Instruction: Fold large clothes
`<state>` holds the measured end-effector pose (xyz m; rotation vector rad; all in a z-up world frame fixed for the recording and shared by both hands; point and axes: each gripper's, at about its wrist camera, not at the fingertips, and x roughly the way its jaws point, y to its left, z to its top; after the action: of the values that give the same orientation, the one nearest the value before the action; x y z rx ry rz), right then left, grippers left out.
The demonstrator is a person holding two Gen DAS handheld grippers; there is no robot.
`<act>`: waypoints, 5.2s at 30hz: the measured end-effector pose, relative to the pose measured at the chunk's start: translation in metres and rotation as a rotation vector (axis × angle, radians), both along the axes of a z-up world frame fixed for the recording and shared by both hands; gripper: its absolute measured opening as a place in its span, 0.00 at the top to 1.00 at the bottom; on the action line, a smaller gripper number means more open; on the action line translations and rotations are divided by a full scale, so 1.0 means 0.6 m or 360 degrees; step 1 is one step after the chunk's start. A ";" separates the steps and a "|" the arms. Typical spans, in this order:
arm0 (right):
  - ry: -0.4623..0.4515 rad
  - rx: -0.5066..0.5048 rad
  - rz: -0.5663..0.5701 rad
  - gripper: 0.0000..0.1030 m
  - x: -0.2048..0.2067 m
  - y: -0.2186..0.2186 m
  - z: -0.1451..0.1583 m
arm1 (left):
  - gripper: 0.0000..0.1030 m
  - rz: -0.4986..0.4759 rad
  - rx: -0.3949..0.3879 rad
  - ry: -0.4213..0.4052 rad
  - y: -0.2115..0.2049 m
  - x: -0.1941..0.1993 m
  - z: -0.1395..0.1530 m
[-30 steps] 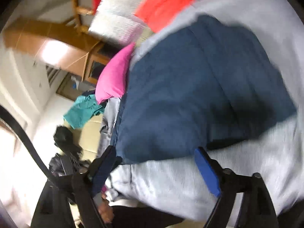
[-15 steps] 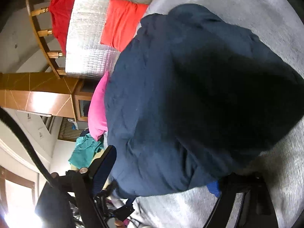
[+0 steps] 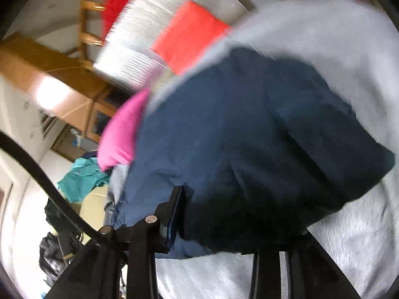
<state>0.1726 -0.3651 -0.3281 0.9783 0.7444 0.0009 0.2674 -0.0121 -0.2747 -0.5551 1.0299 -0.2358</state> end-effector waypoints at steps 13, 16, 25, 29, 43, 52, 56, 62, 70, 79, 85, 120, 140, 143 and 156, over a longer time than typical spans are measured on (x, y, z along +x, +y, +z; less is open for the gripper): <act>0.0027 -0.0068 0.0206 0.45 0.028 0.064 -0.018 | 0.26 -0.0067 -0.0061 0.0040 -0.031 -0.001 -0.021; -0.0053 -0.0183 0.0200 0.58 0.018 0.065 0.008 | 0.29 -0.0089 0.0045 -0.0050 -0.046 0.002 -0.001; 0.0076 -0.0149 0.0216 0.53 0.024 0.059 -0.005 | 0.29 -0.0156 0.0382 -0.0124 -0.063 -0.029 0.011; 0.0072 -0.0257 0.0276 0.36 0.000 0.073 0.024 | 0.29 -0.0172 0.0505 -0.0147 -0.064 -0.051 0.033; 0.0169 0.0378 -0.0214 0.24 -0.073 -0.067 -0.048 | 0.28 -0.0166 0.0819 -0.0341 -0.049 -0.106 0.077; -0.0035 -0.0037 -0.0236 0.61 -0.064 -0.045 0.004 | 0.28 -0.0125 0.0853 -0.0337 -0.035 -0.100 0.073; -0.0059 -0.0364 -0.0191 0.62 -0.058 -0.016 0.043 | 0.28 -0.0094 0.0862 -0.0332 -0.028 -0.100 0.073; 0.0164 -0.0059 -0.0213 0.46 -0.060 -0.055 -0.007 | 0.26 -0.0031 0.0735 -0.0202 0.011 -0.087 0.064; 0.0097 0.0110 -0.0236 0.37 -0.064 -0.063 -0.014 | 0.23 0.0339 0.0015 0.0265 0.165 -0.054 -0.021; 0.0052 -0.0031 -0.0127 0.55 -0.057 -0.043 -0.006 | 0.40 0.0402 -0.0169 0.0150 0.157 -0.015 -0.035; -0.0100 -0.0405 -0.0135 0.64 -0.058 -0.013 0.053 | 0.58 0.0304 0.0093 -0.0007 0.126 -0.014 -0.001; -0.0281 -0.1526 0.0062 0.14 -0.212 0.167 0.342 | 0.14 0.0111 0.0968 -0.0888 0.002 -0.269 0.359; -0.0352 -0.1444 -0.0195 0.05 -0.286 0.136 0.439 | 0.03 0.0121 0.1002 -0.1088 -0.021 -0.368 0.459; -0.0341 -0.1442 -0.0185 0.05 -0.289 0.141 0.440 | 0.03 0.0118 0.1000 -0.1079 -0.022 -0.371 0.464; -0.0351 -0.1468 -0.0089 0.05 -0.296 0.180 0.441 | 0.02 0.0124 0.0983 -0.1120 -0.019 -0.390 0.480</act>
<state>-0.0052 -0.2571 -0.0636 0.1104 0.4279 -0.2587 0.0331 -0.0234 0.0134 0.0654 0.3521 -0.0249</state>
